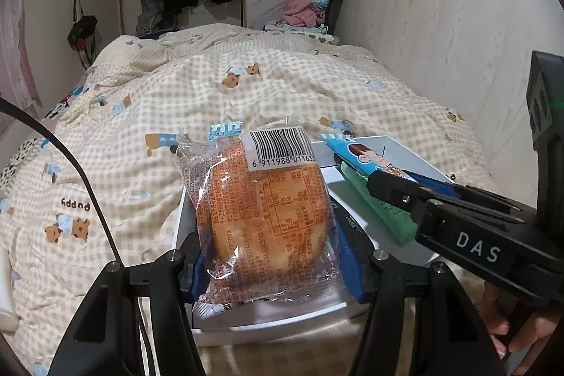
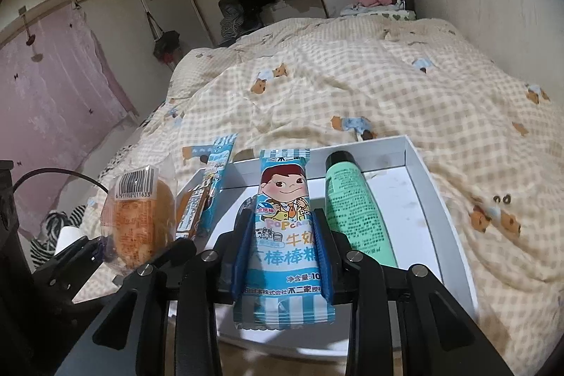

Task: Organize objects
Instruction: 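Lower both packs into the white box and open both grippers, then move the left gripper toward the green gum pack on the bed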

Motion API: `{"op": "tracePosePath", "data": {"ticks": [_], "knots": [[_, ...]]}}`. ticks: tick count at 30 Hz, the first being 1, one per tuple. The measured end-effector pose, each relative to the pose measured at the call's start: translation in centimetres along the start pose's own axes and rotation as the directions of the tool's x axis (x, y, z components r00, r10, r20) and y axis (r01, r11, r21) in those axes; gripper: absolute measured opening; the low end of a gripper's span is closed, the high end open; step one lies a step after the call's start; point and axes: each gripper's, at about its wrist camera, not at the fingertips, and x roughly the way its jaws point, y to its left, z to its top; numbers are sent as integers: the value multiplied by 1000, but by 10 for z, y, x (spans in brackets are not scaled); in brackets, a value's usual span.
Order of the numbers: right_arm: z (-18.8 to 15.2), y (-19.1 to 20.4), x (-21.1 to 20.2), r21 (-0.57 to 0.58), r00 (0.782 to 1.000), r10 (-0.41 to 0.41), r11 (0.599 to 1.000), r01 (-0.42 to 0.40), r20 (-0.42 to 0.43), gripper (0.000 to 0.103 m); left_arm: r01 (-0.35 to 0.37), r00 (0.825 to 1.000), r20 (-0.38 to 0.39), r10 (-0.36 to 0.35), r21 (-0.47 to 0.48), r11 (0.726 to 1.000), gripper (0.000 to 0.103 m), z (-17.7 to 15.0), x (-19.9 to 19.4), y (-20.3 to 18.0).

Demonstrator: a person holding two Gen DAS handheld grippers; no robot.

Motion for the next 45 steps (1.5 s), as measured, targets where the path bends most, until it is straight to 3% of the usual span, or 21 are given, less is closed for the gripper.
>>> {"op": "tracePosePath", "data": {"ticks": [13,24,29,33,36,39,41,45], "knots": [[-6,-2,3,9,1000,-22,1000,22,-19,33,-11,1000,-22,11,-19,1000,63,-4,2,3],[-7,-2,4,10,1000,-13,1000,13,-24,34,-10,1000,3,10,-38,999,64,-4,-2,6],[-6,-3,4,15,1000,-19,1000,19,-16,46,-18,1000,20,19,-52,998,79,-3,-5,10],[-4,-10,0,49,1000,3,999,-4,6,58,-1,999,34,4,-71,997,84,-2,-8,14],[-2,-10,-6,55,999,20,998,-22,28,59,-4,999,38,6,-66,998,85,-1,-10,13],[2,-6,-19,57,997,29,998,-33,76,68,-33,997,71,35,-33,999,85,1,-19,6],[7,-5,-29,70,992,58,995,-67,112,68,-59,992,112,58,11,998,86,3,-31,-3],[21,-1,-65,85,970,132,985,-152,206,68,-114,968,242,70,172,978,93,9,-71,-27]]}}
